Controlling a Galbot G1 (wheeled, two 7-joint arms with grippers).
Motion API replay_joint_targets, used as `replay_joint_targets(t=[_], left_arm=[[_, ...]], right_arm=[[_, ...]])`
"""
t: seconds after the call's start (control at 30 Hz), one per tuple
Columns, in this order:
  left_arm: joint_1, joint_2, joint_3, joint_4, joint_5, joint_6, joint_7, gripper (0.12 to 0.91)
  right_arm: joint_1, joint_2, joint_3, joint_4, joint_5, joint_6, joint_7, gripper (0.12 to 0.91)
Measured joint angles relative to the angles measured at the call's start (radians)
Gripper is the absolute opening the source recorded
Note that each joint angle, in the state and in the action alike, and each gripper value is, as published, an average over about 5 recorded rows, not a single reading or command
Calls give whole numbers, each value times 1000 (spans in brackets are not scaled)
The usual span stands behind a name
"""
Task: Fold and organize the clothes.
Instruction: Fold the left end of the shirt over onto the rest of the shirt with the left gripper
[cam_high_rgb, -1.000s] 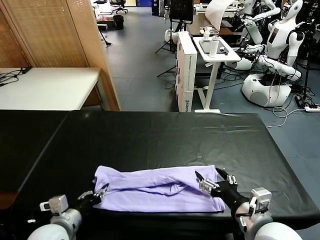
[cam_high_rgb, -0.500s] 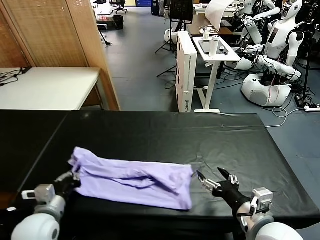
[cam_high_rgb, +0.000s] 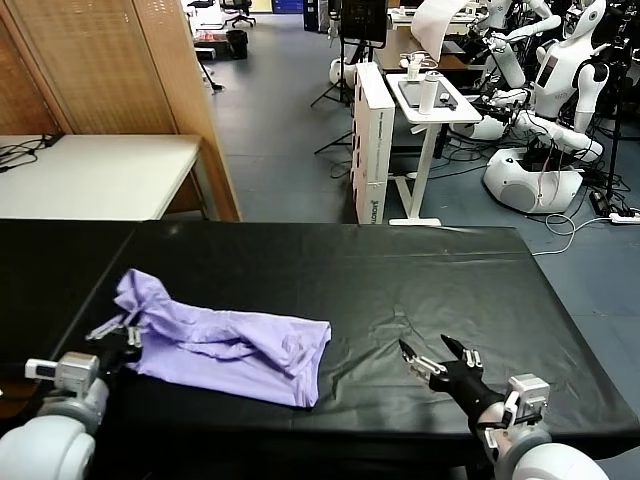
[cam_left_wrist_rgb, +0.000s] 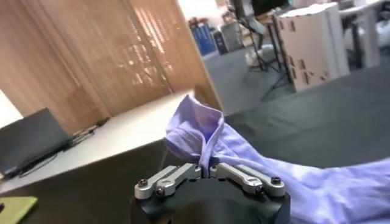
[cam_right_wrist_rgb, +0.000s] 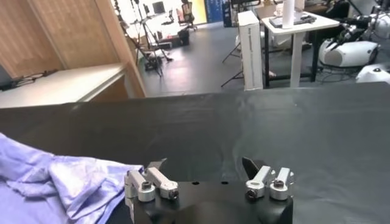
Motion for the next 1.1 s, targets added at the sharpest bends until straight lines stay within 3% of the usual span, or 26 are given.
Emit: replay_joint_targets(t=[0.13,0.37,0.8,1.1], left_arm=[[-13,4,38,-52,-105,40,-23,175],[-66,12,132,-55,-269,44,-69,175],[-146,10,377,12,-284,44,-82,175],[-167,24,433,-10,-290,44,-76,175]], right_arm=[[-5,12,-1,-4,-3,0,0,907],[-16,32,0,-4,-17,-1,1,907],[-44,68,4,5,-45,-3,2,907],[-64,93,-16,13,-74,-5,0,907]])
